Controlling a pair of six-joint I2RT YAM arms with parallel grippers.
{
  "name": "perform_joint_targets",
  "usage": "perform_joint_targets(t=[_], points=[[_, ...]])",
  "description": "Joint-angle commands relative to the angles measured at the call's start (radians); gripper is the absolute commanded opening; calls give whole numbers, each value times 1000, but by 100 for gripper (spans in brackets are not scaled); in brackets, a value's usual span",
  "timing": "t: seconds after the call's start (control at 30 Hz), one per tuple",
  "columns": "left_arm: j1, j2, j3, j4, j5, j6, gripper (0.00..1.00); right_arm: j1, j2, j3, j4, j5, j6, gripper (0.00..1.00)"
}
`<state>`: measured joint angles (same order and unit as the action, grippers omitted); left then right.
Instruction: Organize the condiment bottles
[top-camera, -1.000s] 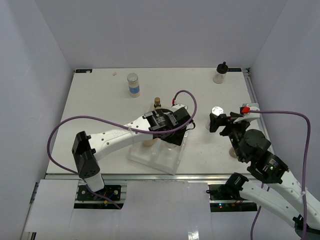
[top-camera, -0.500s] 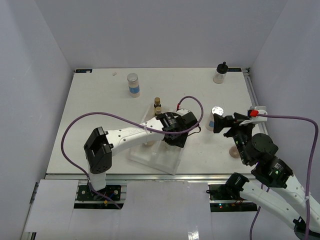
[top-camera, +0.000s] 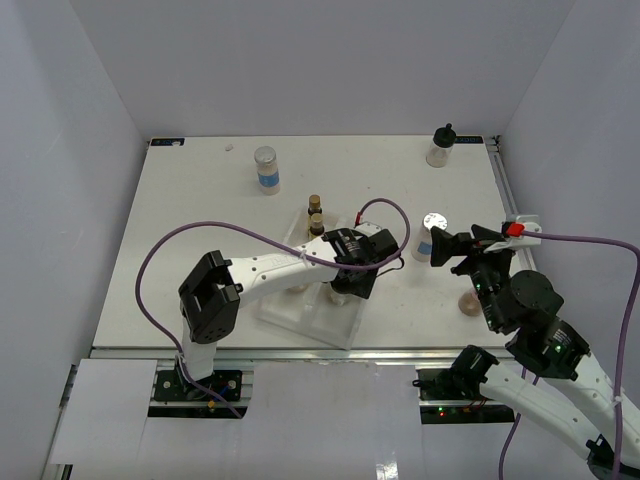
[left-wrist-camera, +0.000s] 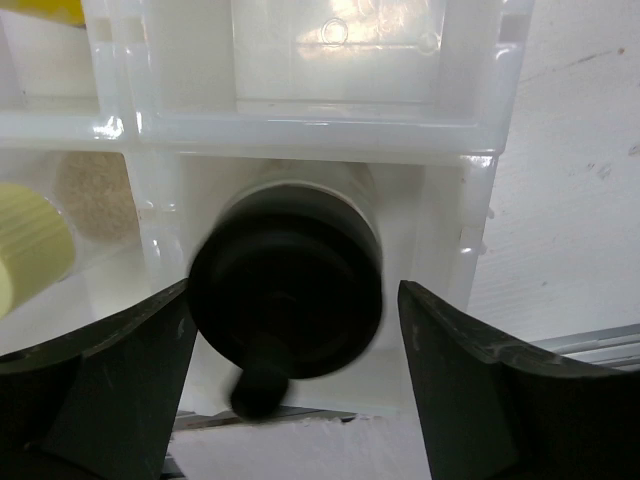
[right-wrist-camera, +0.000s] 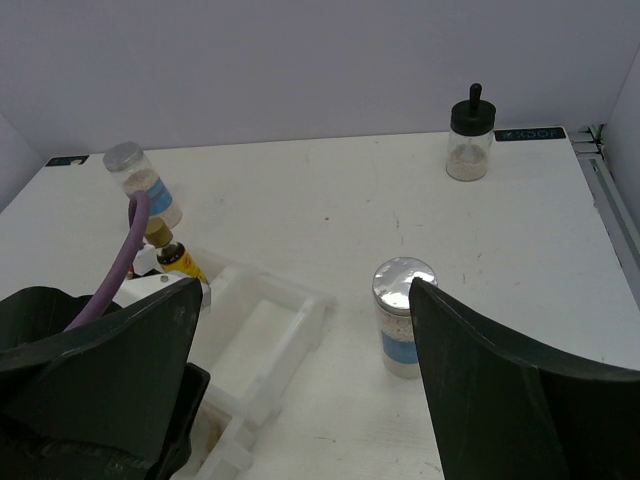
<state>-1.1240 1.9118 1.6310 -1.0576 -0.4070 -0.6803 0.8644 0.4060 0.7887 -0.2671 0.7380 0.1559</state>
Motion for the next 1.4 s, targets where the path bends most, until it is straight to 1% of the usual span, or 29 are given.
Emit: perform_joint_targets(t=[0.0, 0.23, 0.37, 0.47, 0.53, 0.63, 0.73, 0.77, 0.83, 0.93, 1.07, 1.17, 1.37], points=[[6, -64, 16, 11, -41, -5, 98, 1, 20, 20, 33, 27, 8, 90], [6, -130, 59, -13, -25, -12, 98, 1, 103, 61, -25, 43, 76, 90], [6, -228, 72, 16, 8, -5, 98, -1, 271, 147, -155, 135, 165, 92], [6, -300, 63, 37, -2, 5, 98, -16, 358, 185, -208, 112, 200, 93], [9, -360, 45, 40, -26, 4, 98, -43, 427, 222, -229, 69, 238, 95], [29, -420, 18, 42, -41, -1, 98, -156, 510, 272, -300, -14, 299, 97], [64, -472, -20, 57, -41, -12, 98, -398, 558, 303, -349, -220, 341, 97], [81, -497, -45, 64, -41, -17, 98, -467, 563, 302, -374, -239, 362, 97], [127, -551, -103, 79, -34, -22, 98, -560, 565, 302, -419, -235, 411, 97], [193, -627, -187, 118, 18, -13, 98, -637, 545, 293, -499, -188, 475, 96], [246, -690, -250, 152, 43, -9, 98, -743, 504, 251, -578, -190, 536, 95], [255, -705, -263, 143, 46, -8, 98, -830, 466, 208, -603, -221, 560, 94], [261, -713, -263, 134, 64, 0, 98, -950, 425, 119, -618, -301, 553, 93]])
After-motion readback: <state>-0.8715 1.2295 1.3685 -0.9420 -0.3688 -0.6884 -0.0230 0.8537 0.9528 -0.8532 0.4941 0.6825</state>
